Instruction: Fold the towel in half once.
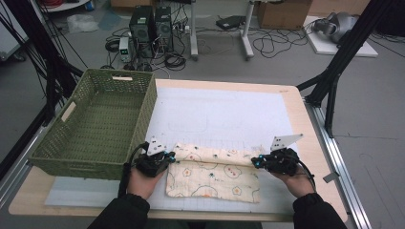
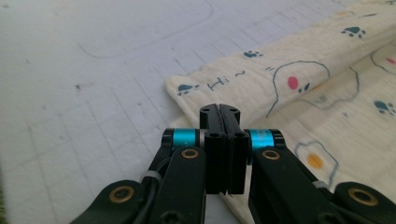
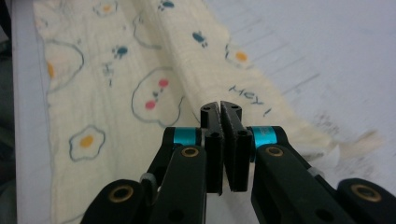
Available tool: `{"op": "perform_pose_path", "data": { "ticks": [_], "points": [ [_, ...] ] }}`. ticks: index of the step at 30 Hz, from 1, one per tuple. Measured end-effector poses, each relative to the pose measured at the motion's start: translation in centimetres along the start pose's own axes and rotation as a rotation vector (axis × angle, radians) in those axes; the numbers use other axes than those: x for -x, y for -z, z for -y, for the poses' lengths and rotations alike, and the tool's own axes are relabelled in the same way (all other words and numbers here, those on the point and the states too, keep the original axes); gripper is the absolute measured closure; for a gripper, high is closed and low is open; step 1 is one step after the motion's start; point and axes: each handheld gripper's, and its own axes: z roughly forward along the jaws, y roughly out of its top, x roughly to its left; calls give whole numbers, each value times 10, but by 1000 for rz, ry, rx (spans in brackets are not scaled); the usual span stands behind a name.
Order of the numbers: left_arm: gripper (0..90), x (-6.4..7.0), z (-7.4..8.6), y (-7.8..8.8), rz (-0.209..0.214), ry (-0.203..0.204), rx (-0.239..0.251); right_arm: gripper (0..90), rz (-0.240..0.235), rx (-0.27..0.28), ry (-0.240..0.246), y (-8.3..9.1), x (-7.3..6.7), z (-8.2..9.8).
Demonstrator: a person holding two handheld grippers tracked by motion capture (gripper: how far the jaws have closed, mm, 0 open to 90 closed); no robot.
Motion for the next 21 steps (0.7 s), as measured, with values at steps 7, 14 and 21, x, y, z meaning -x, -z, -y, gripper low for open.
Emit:
{"op": "perform_pose_path", "data": {
  "ticks": [7,14,21],
  "points": [
    [720,-2,-4,6,33,28,10,693,-22,-15,-44,-2,1,8],
    [695,-5,-21,9,49,33,52,612,38,48,-42,10,9,-8],
    [695,-13,-36,-1,18,62,71,556,80,11,-69,-4,23,-11]
  ]
}}
